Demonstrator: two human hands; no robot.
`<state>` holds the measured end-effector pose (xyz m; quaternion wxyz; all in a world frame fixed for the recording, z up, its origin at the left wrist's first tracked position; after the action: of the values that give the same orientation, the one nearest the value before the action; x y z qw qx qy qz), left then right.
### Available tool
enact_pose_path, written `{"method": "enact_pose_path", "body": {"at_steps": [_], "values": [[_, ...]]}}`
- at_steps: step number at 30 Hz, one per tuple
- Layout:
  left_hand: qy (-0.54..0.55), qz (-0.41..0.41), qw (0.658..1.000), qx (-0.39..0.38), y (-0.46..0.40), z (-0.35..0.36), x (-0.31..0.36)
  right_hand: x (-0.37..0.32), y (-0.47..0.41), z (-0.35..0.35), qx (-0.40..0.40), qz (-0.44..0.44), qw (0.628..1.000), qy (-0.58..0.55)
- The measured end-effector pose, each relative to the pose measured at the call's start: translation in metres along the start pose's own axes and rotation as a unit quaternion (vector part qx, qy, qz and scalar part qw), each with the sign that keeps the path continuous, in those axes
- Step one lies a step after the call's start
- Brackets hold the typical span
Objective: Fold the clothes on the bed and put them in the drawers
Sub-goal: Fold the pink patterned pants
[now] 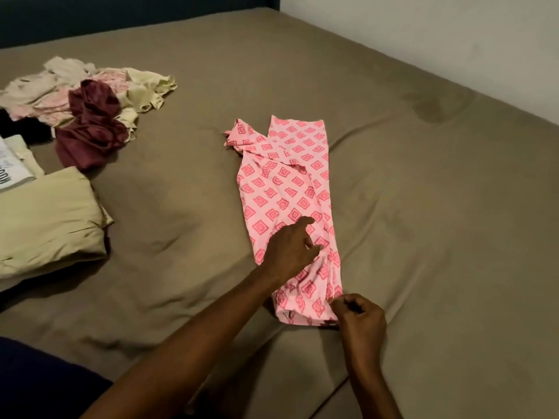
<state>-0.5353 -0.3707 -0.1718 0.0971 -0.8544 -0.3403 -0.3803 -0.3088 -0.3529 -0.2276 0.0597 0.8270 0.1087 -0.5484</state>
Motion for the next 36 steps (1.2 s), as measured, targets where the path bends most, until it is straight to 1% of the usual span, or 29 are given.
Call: {"method": "enact_pose_path", "body": {"at_steps": [2,4,6,7,8,9,11,13,15,16,17,18,19,22,24,27,29,32,34,36], "values": [[-0.027,-0.014,0.996,0.086,0.03,-0.03,-0.021,0.006,-0.004,-0.002,0.01,0.015,0.999,-0.036],[-0.002,-0.084,0.983,0.162,0.056,-0.058,-0.057,0.009,-0.006,-0.005,0.024,0.014,0.998,-0.058],[0.026,-0.161,0.969,0.185,0.08,-0.071,-0.093,0.007,-0.003,-0.008,0.031,-0.001,0.997,-0.067],[0.039,-0.188,0.966,0.174,0.093,-0.07,-0.105,0.005,0.0,-0.009,0.031,-0.009,0.997,-0.072],[0.065,-0.213,0.964,0.146,0.102,-0.066,-0.112,0.002,0.001,-0.01,0.031,-0.02,0.996,-0.076],[0.106,-0.238,0.96,0.103,0.11,-0.059,-0.112,-0.002,0.003,-0.011,0.03,-0.032,0.996,-0.072],[0.198,-0.285,0.938,0.01,0.117,-0.039,-0.103,-0.006,0.001,-0.011,0.025,-0.065,0.997,-0.023],[0.252,-0.279,0.925,-0.055,0.121,-0.029,-0.082,-0.009,0.001,-0.008,0.017,-0.098,0.992,0.081],[0.285,-0.254,0.92,-0.095,0.123,-0.024,-0.064,-0.013,0.005,-0.004,0.017,-0.113,0.98,0.164],[0.257,-0.236,0.933,-0.087,0.123,-0.025,-0.059,-0.015,0.005,-0.003,0.018,-0.114,0.977,0.182],[0.185,-0.214,0.957,-0.06,0.124,-0.029,-0.055,-0.015,0.005,-0.002,0.019,-0.111,0.975,0.19],[0.104,-0.197,0.975,-0.025,0.126,-0.032,-0.055,-0.015,0.005,-0.001,0.021,-0.104,0.977,0.187],[0.048,-0.177,0.983,0.002,0.131,-0.032,-0.054,-0.015,0.005,-0.002,0.024,-0.095,0.98,0.175],[-0.019,-0.085,0.994,0.066,0.147,-0.024,-0.045,-0.014,0.004,-0.004,0.032,-0.076,0.986,0.144],[-0.061,-0.031,0.992,0.109,0.15,-0.016,-0.041,-0.012,0.005,-0.003,0.028,-0.063,0.99,0.127],[-0.125,-0.015,0.982,0.143,0.141,-0.011,-0.033,-0.015,0.005,-0.003,0.027,-0.062,0.991,0.113],[-0.172,-0.01,0.976,0.132,0.137,-0.007,-0.026,-0.019,0.003,-0.006,0.03,-0.067,0.991,0.115],[-0.222,-0.016,0.963,0.153,0.134,-0.007,-0.029,-0.025,0.001,-0.008,0.029,-0.088,0.987,0.133],[-0.233,-0.029,0.961,0.143,0.138,-0.003,-0.039,-0.028,0.003,-0.004,0.007,-0.112,0.98,0.167],[-0.247,-0.034,0.961,0.122,0.143,0.001,-0.046,-0.03,0.006,0.005,-0.024,-0.127,0.965,0.227]]}}
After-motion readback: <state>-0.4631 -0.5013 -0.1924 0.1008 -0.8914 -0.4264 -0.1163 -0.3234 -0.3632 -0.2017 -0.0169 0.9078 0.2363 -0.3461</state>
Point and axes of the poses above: each hand's wrist, its own y-axis away from the middle knuckle, its own z-axis out of the palm, x = y × z, the point moved 7 cm from there along -y, towards the middle knuckle, and after that the axes turned 12 degrees about -z, right-handed, at the moved point
